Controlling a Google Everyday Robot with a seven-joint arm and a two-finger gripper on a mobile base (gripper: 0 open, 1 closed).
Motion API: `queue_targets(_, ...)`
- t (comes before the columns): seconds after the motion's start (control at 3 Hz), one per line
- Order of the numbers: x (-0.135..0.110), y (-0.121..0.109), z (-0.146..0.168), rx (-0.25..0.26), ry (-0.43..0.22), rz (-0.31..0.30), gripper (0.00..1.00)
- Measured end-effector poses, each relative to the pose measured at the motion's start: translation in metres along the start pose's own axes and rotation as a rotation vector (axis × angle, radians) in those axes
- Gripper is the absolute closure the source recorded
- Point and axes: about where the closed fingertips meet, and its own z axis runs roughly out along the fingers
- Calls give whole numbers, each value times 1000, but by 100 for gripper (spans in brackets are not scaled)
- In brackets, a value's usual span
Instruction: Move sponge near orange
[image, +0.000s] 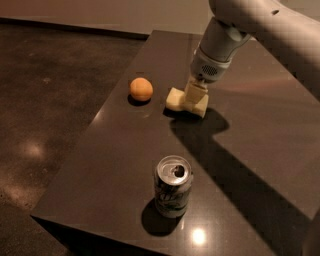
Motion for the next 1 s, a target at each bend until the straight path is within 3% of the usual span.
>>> queue_targets(0.67,-14,3,8,-21,-17,-5,17)
queue_targets(1.0,-16,4,10,-24,-18,-6,0)
